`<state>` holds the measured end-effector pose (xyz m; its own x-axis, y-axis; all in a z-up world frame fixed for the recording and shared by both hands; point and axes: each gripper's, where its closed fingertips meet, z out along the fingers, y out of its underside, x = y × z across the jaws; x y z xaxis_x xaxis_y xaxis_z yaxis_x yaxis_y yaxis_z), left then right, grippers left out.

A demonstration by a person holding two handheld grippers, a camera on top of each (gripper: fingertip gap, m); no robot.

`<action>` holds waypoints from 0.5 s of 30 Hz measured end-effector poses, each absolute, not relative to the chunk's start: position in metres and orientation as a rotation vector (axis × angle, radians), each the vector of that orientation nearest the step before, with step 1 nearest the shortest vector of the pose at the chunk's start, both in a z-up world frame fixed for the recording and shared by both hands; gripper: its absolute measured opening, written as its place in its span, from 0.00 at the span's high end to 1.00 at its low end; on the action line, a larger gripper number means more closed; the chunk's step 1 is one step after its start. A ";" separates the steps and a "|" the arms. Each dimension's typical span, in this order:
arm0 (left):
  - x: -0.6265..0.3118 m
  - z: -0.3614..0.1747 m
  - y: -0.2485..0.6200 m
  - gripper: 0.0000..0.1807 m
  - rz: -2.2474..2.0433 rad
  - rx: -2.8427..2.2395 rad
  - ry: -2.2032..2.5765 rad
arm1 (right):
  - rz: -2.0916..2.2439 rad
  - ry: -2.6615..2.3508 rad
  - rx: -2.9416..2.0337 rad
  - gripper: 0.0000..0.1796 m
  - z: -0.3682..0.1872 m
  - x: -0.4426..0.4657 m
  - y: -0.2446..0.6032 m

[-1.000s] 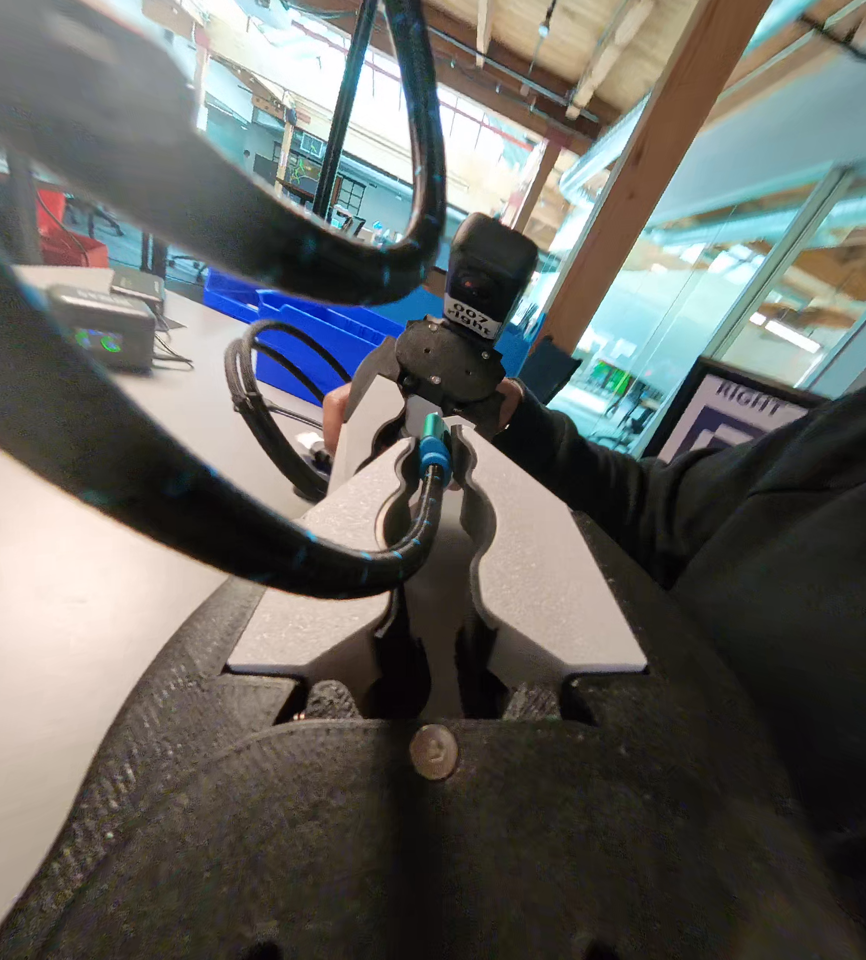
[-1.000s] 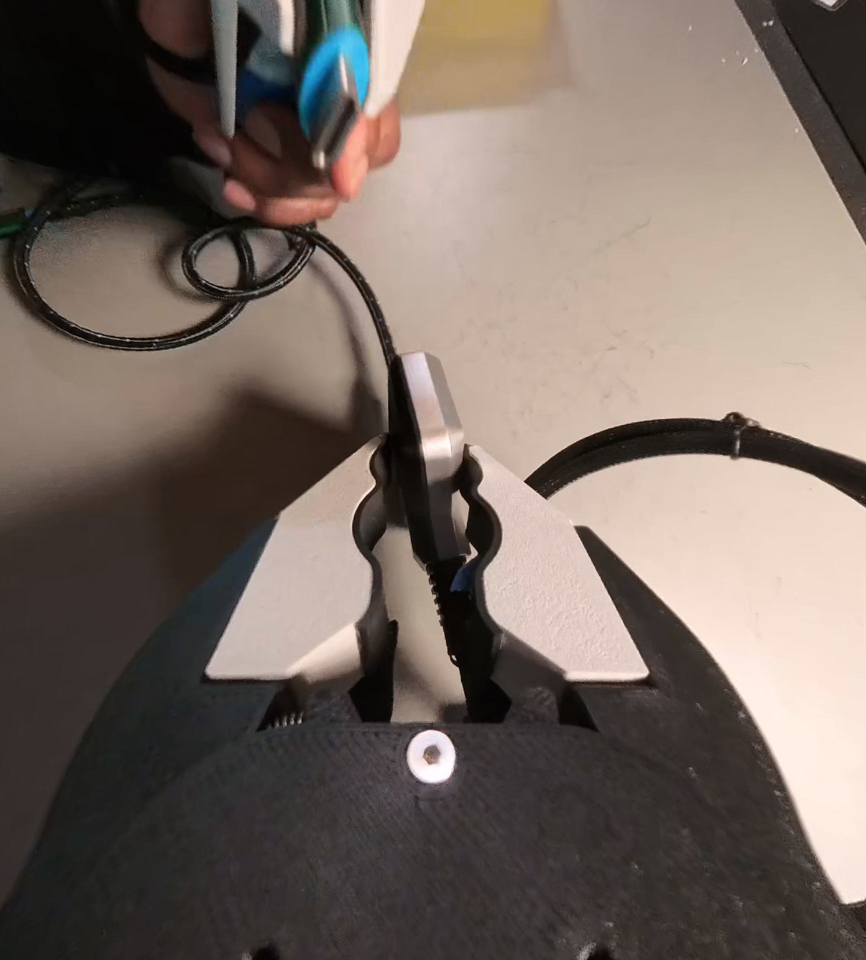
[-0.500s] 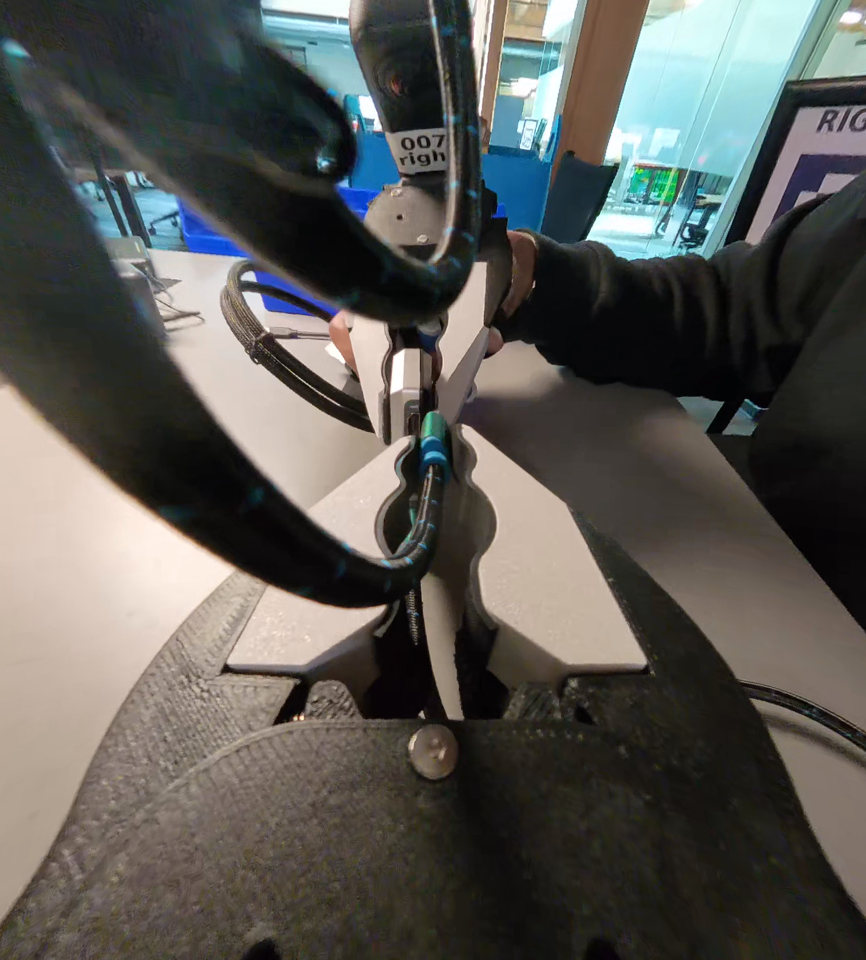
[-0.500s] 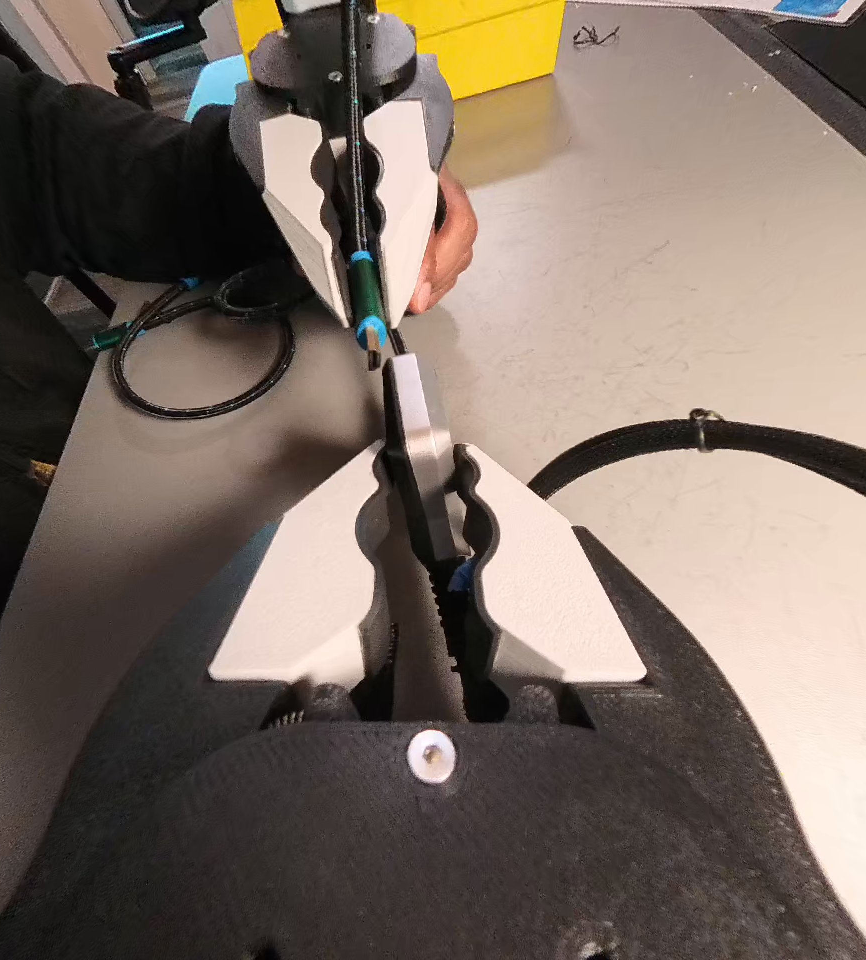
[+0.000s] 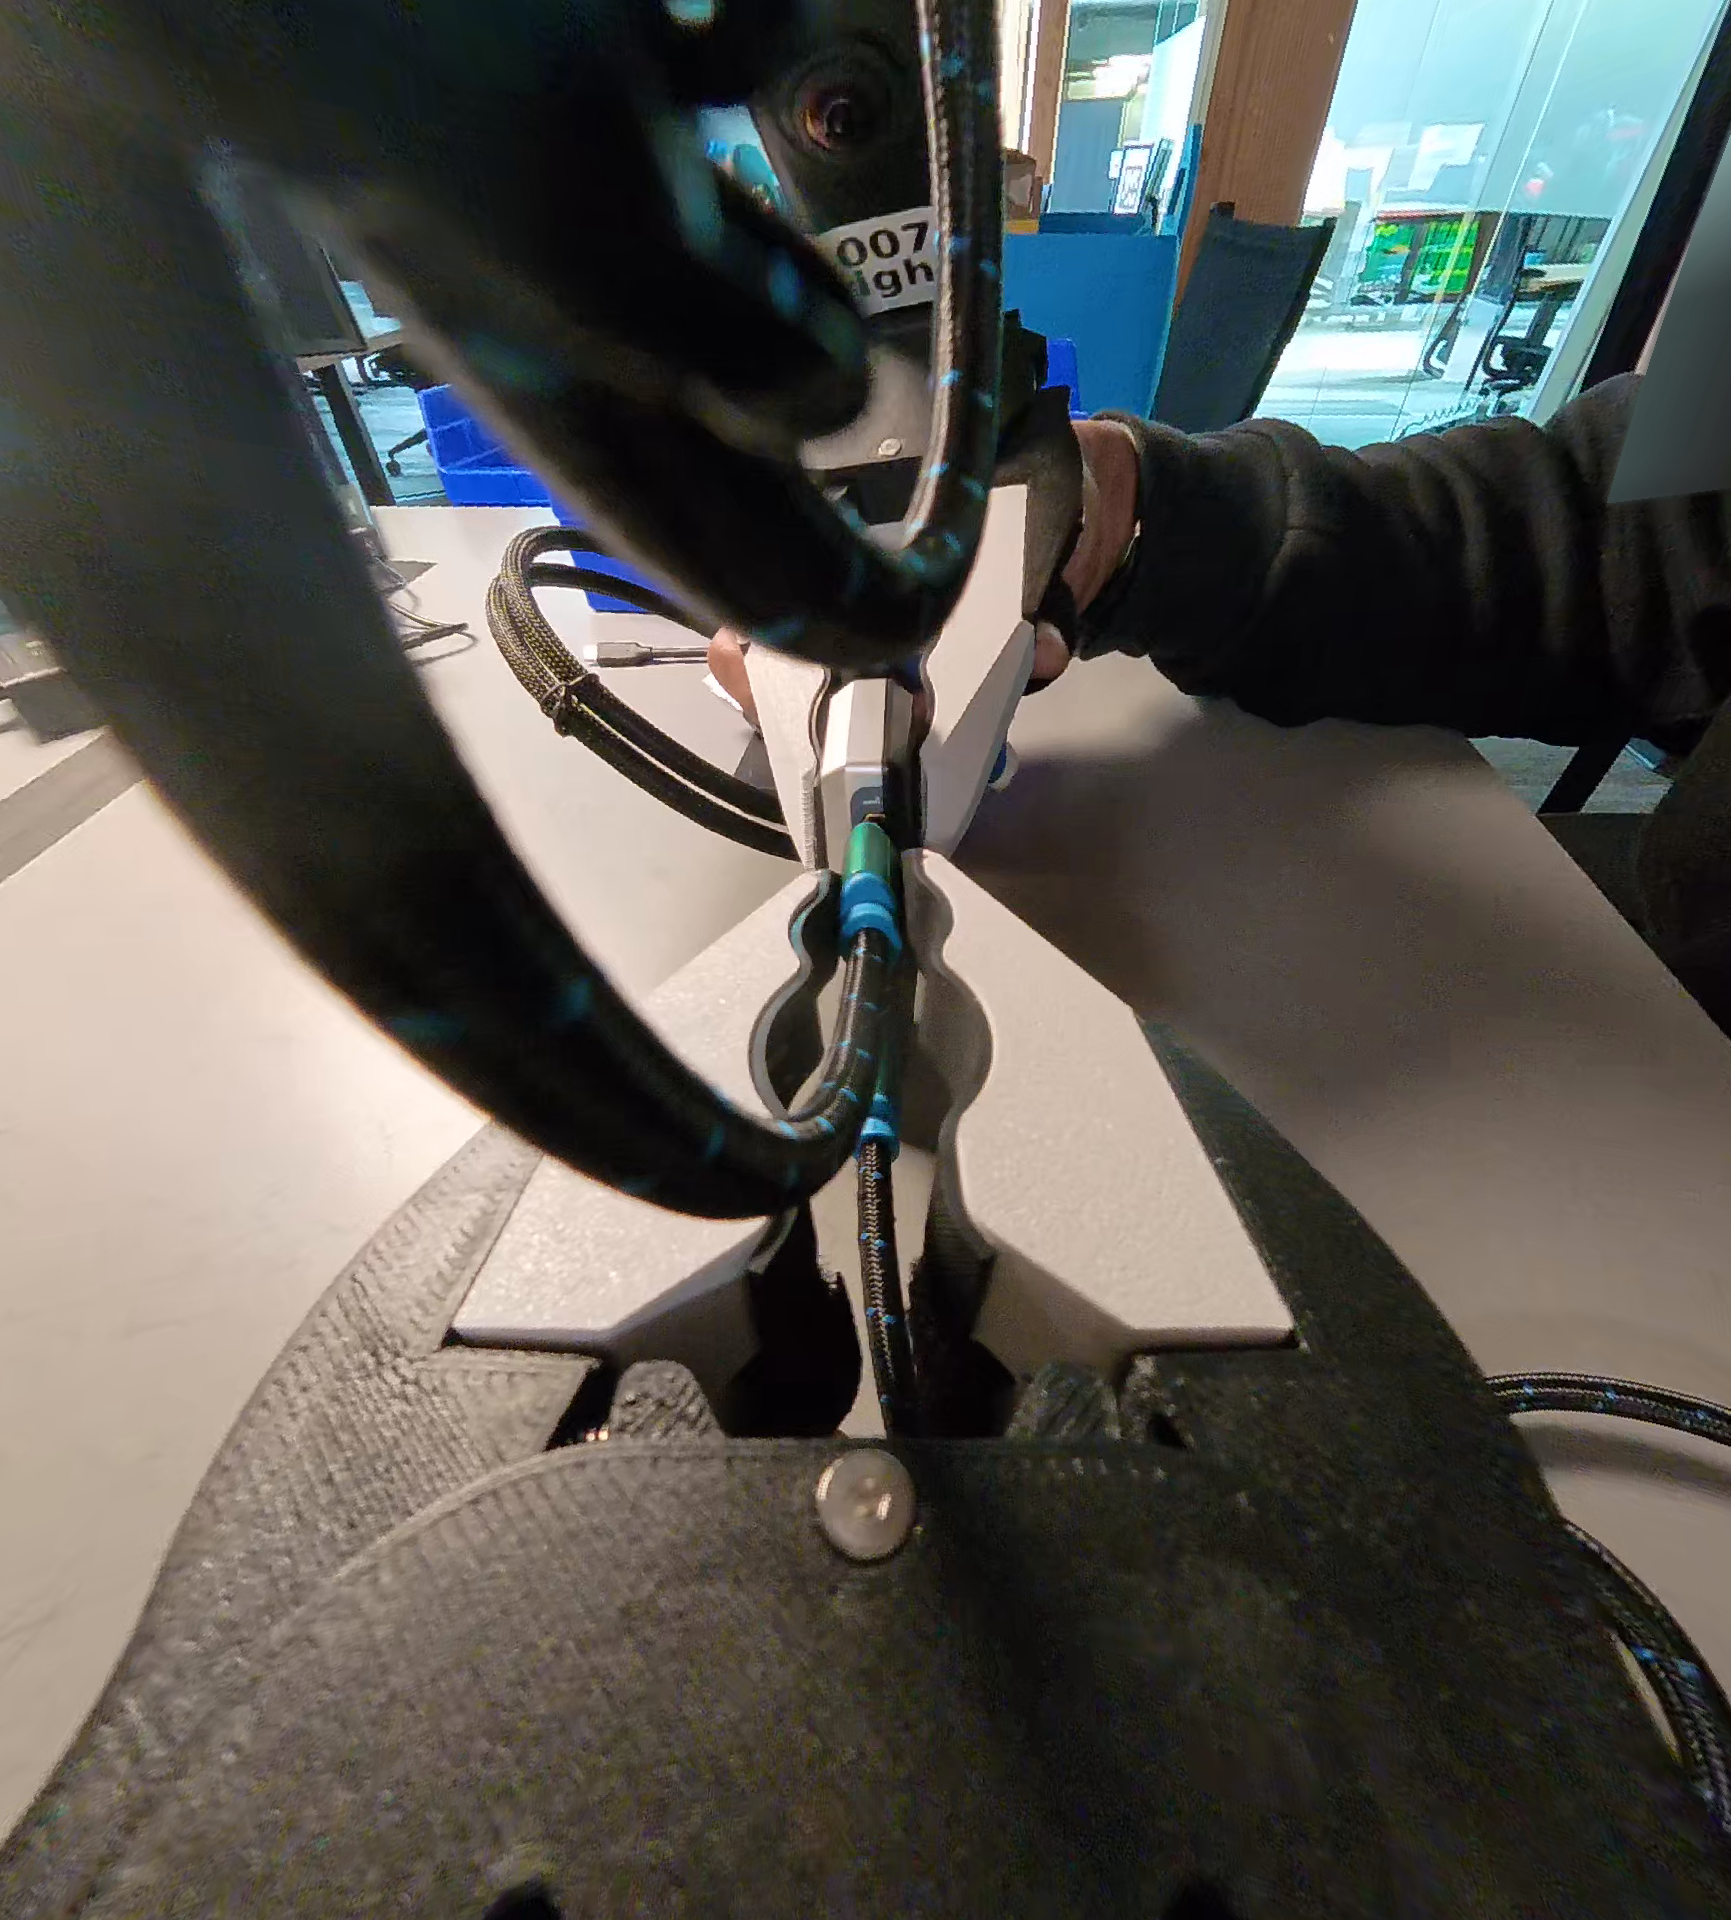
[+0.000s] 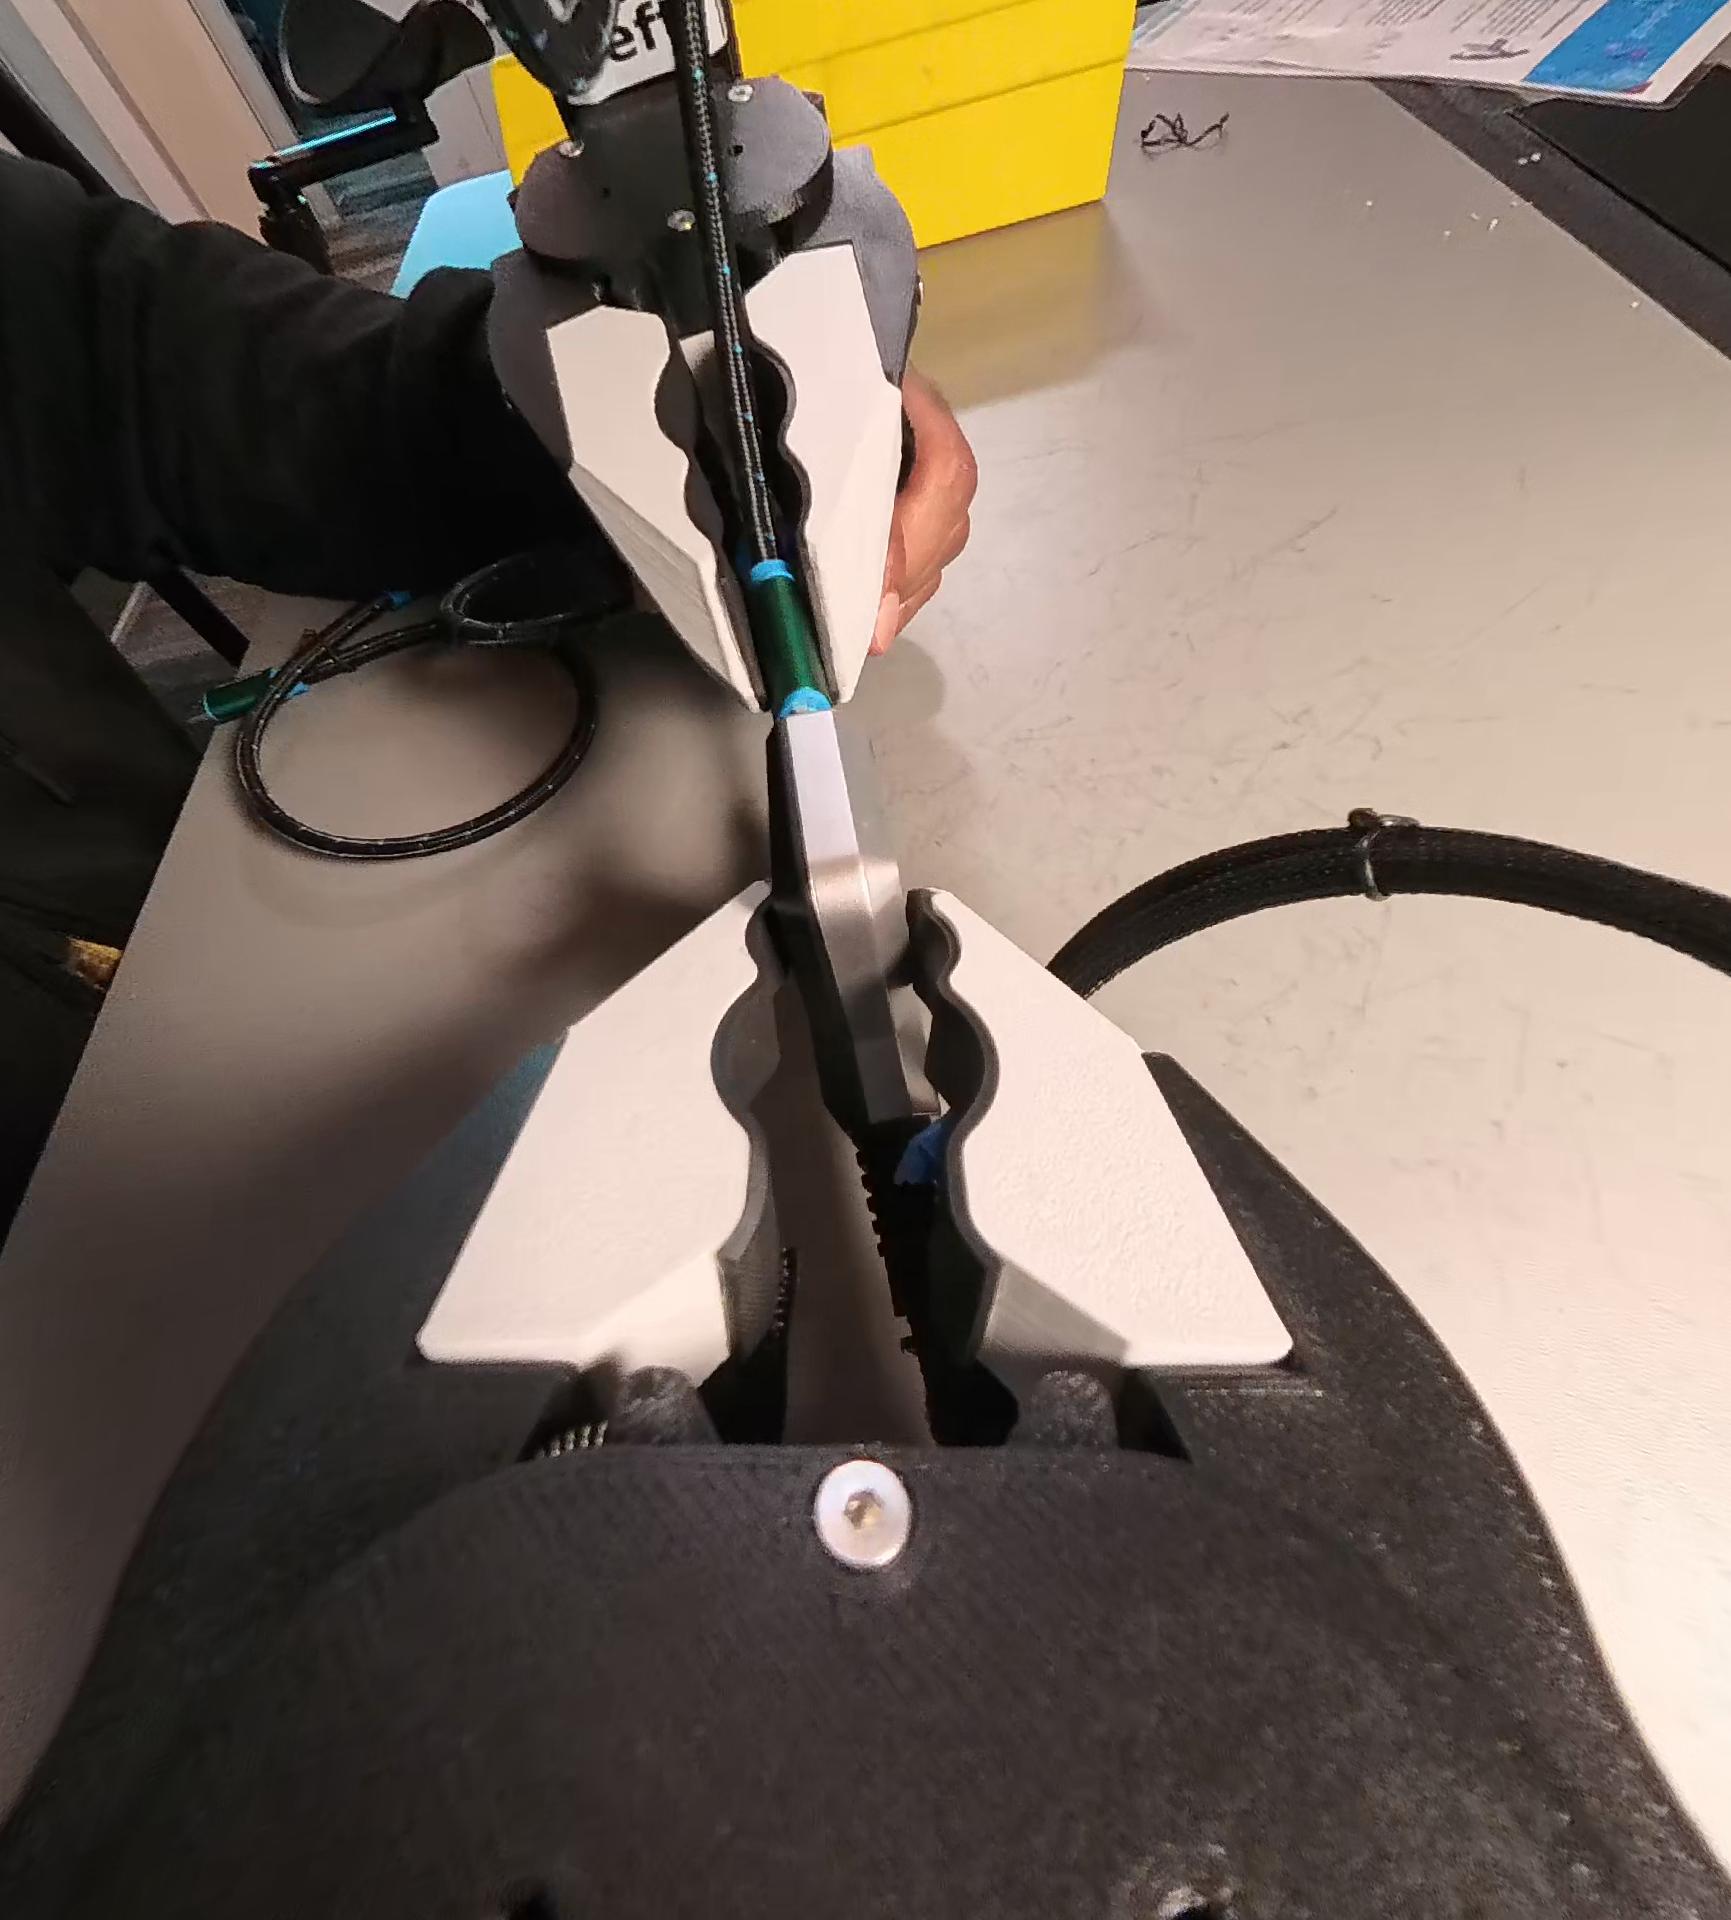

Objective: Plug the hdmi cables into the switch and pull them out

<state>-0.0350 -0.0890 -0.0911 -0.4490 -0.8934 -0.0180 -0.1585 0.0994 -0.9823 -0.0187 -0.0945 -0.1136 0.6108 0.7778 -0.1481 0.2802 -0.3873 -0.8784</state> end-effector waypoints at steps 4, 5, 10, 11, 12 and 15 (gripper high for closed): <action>-0.034 -0.090 -0.089 0.90 -1.399 -1.026 1.710 | 0.723 -0.826 -1.938 0.88 -0.113 -0.018 -0.094; -0.034 -0.090 -0.089 0.90 -1.395 -1.021 1.708 | 0.728 -0.822 -1.937 0.88 -0.113 -0.018 -0.094; -0.032 -0.090 -0.090 0.90 -1.377 -1.005 1.708 | 0.743 -0.812 -1.933 0.88 -0.113 -0.018 -0.094; -0.031 -0.090 -0.090 0.90 -1.371 -0.998 1.711 | 0.743 -0.813 -1.933 0.88 -0.113 -0.018 -0.094; -0.031 -0.091 -0.090 0.90 -1.371 -0.996 1.714 | 0.743 -0.814 -1.932 0.88 -0.113 -0.018 -0.094; -0.031 -0.091 -0.090 0.91 -1.382 -1.001 1.716 | 0.745 -0.809 -1.931 0.88 -0.113 -0.018 -0.094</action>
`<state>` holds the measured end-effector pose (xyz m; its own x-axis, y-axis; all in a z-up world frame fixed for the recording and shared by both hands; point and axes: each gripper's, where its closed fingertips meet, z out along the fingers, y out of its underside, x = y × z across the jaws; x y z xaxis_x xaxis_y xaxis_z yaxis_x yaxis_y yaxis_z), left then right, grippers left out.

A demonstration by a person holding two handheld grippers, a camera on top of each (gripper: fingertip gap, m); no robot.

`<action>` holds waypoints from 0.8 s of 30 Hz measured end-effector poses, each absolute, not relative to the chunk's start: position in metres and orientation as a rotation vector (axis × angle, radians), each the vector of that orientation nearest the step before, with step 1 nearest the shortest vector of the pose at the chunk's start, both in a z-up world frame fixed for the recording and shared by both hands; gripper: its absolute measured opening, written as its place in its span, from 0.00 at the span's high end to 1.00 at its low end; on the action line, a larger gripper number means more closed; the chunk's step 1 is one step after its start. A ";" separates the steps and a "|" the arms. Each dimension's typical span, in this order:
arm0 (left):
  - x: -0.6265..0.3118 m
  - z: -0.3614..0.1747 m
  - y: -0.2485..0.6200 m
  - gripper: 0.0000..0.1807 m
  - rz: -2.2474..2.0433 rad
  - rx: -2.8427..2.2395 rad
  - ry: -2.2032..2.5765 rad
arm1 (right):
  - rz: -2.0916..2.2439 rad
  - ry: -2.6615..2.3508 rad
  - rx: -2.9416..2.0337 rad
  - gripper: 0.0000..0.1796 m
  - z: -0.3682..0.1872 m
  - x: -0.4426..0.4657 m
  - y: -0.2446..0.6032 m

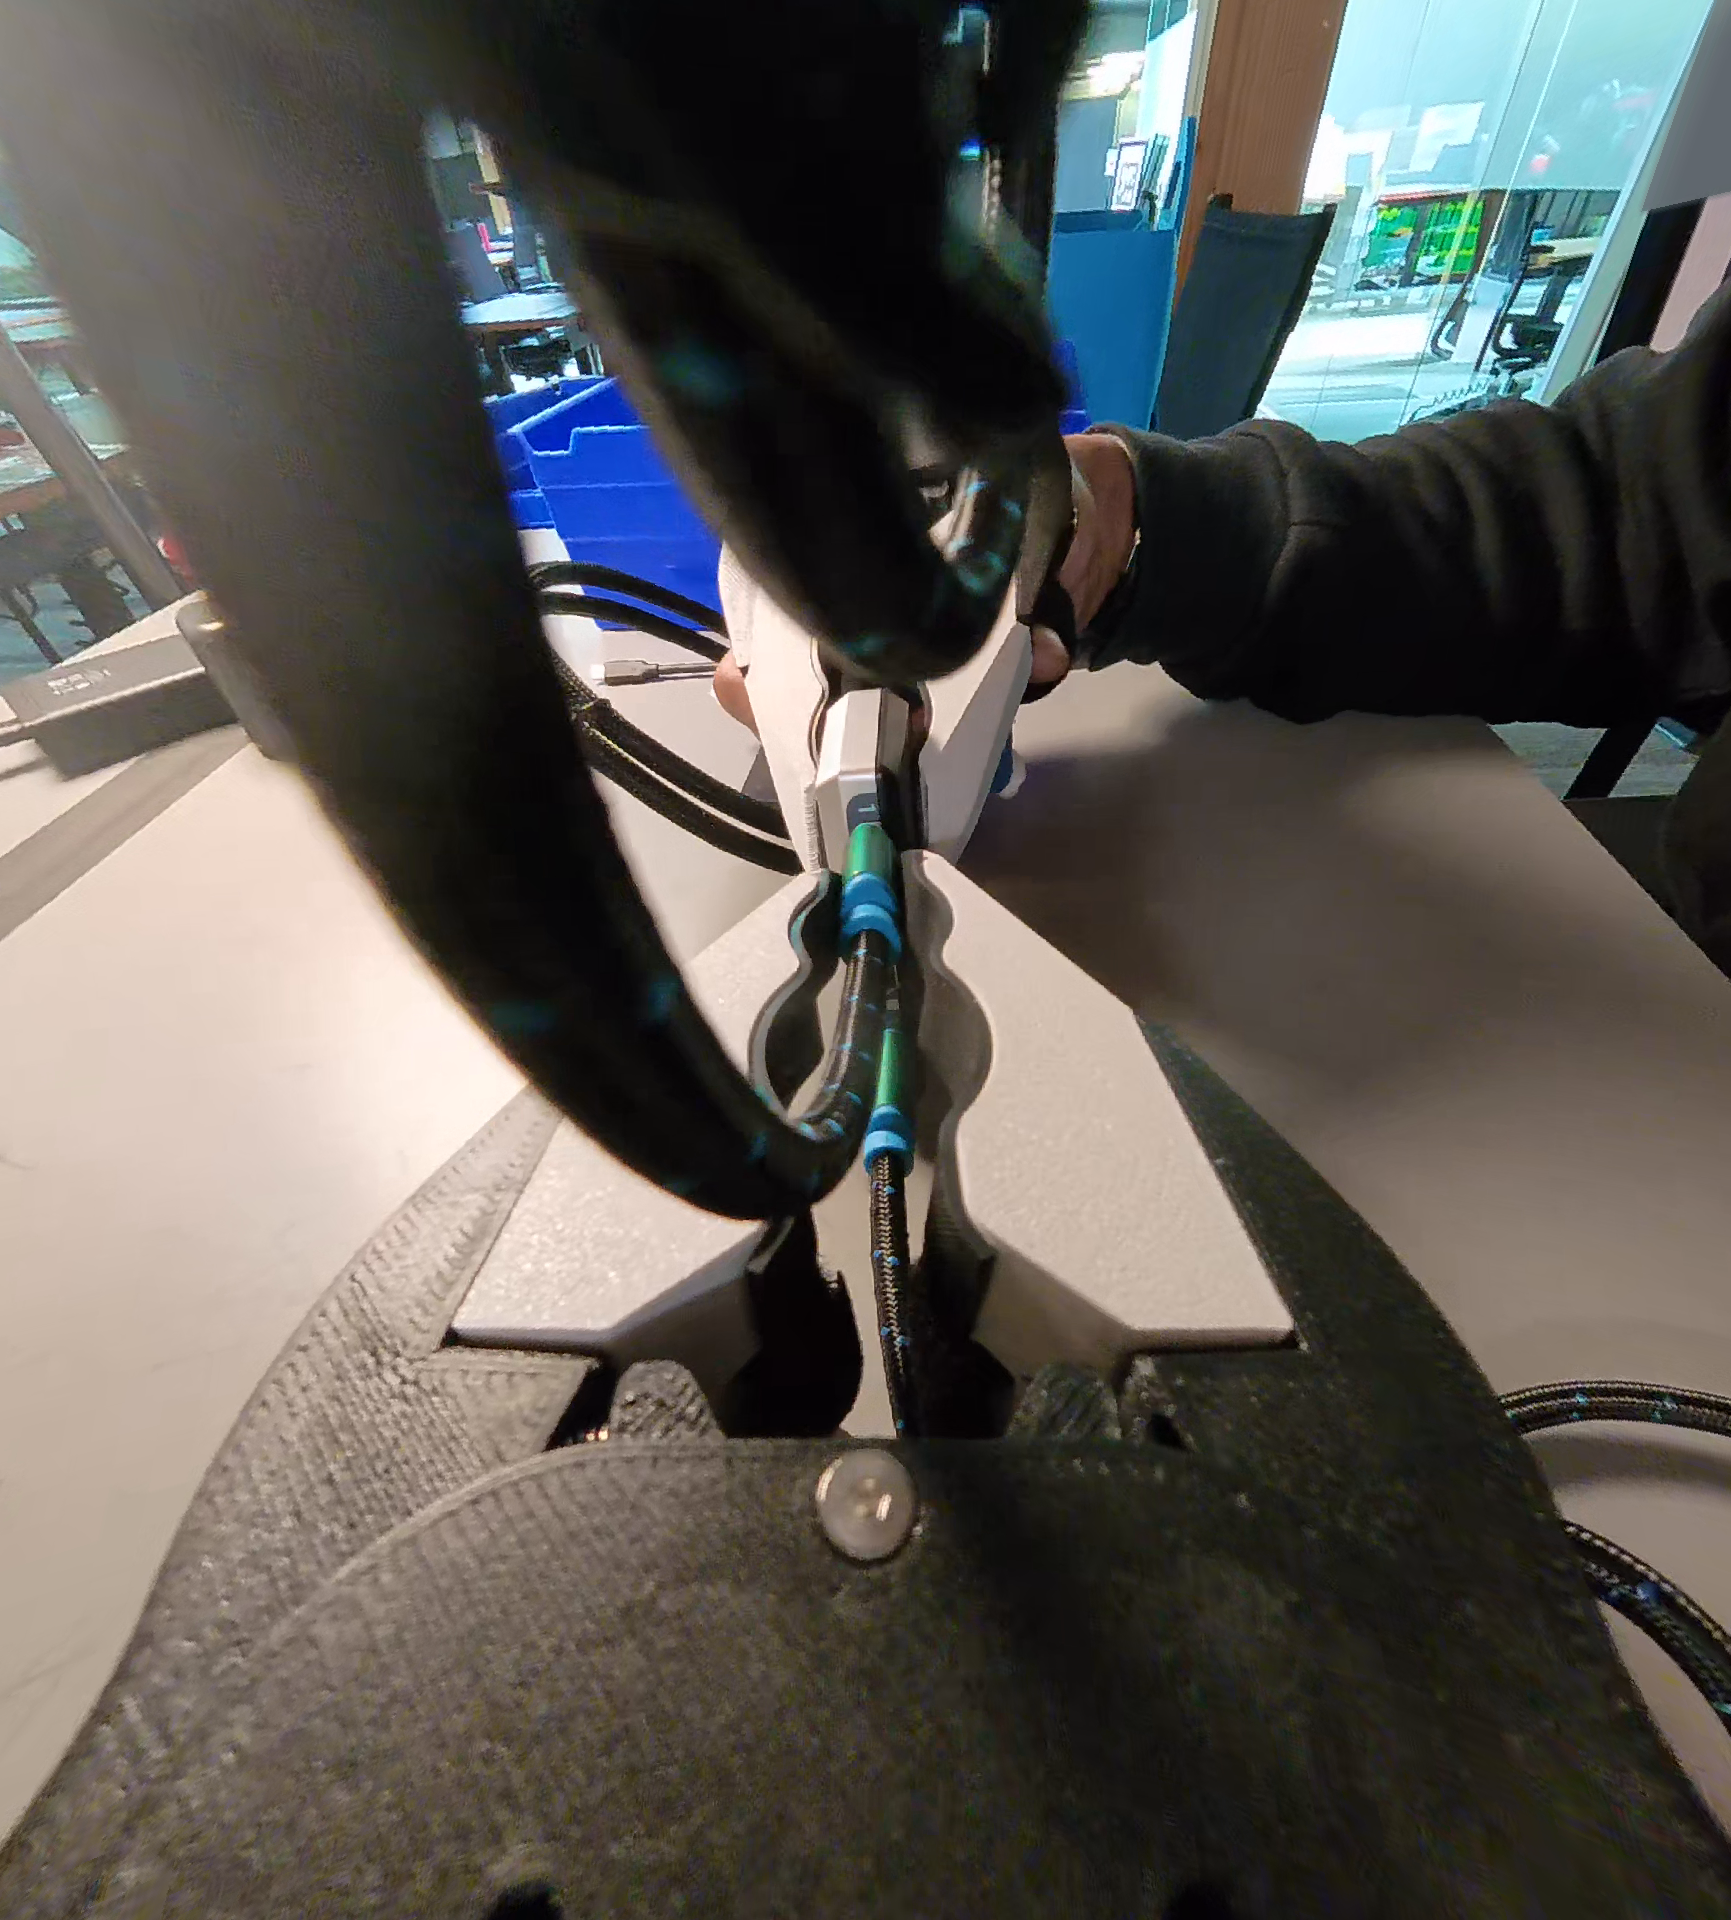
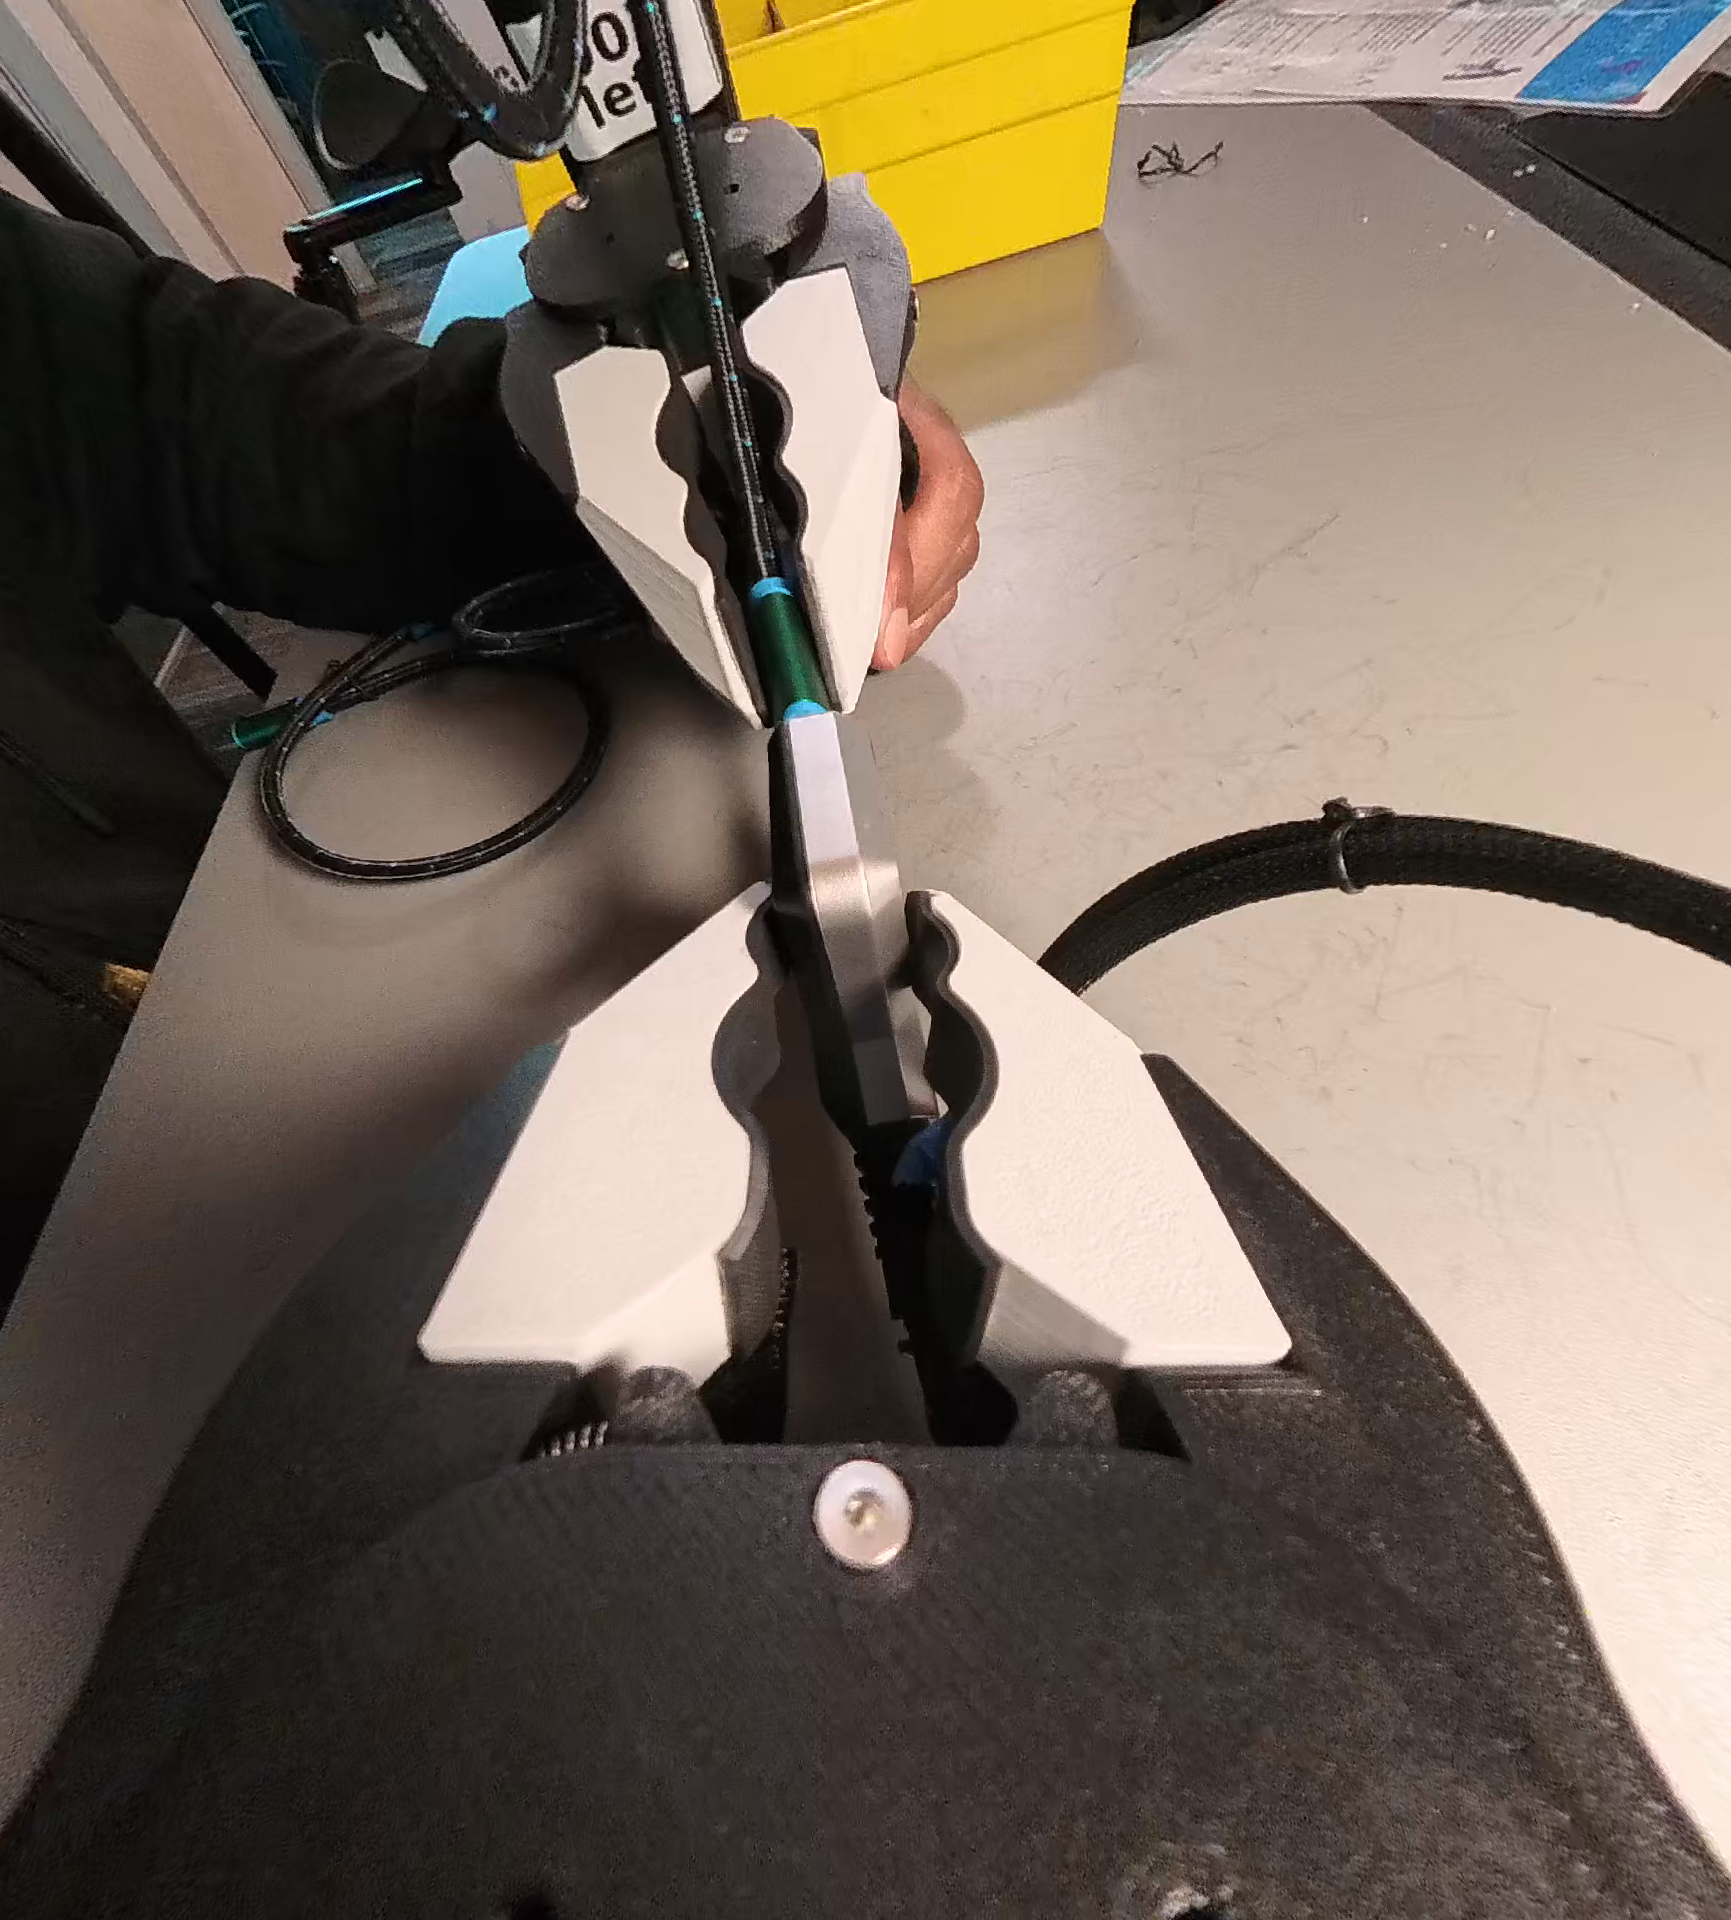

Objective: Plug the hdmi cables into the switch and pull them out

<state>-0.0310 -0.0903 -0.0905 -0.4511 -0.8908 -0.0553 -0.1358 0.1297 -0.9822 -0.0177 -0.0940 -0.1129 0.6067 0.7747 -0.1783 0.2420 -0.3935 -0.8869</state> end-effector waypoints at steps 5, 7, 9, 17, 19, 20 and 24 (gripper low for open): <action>-0.031 -0.091 -0.090 0.90 -1.403 -1.010 1.722 | 0.752 -0.805 -1.926 0.88 -0.113 -0.018 -0.094; -0.031 -0.091 -0.091 0.91 -1.425 -1.015 1.729 | 0.754 -0.808 -1.923 0.88 -0.113 -0.019 -0.094; -0.031 -0.091 -0.091 0.91 -1.451 -1.022 1.738 | 0.755 -0.810 -1.924 0.88 -0.113 -0.020 -0.095; -0.031 -0.091 -0.094 0.90 -1.399 -0.968 1.749 | 0.746 -0.824 -1.925 0.89 -0.112 -0.020 -0.097; -0.031 -0.092 -0.095 0.90 -1.394 -0.956 1.757 | 0.742 -0.837 -1.928 0.89 -0.112 -0.021 -0.098; -0.031 -0.092 -0.095 0.90 -1.399 -0.954 1.764 | 0.740 -0.844 -1.927 0.89 -0.112 -0.021 -0.099; -0.032 -0.092 -0.097 0.90 -1.413 -0.950 1.783 | 0.747 -0.854 -1.922 0.89 -0.112 -0.023 -0.100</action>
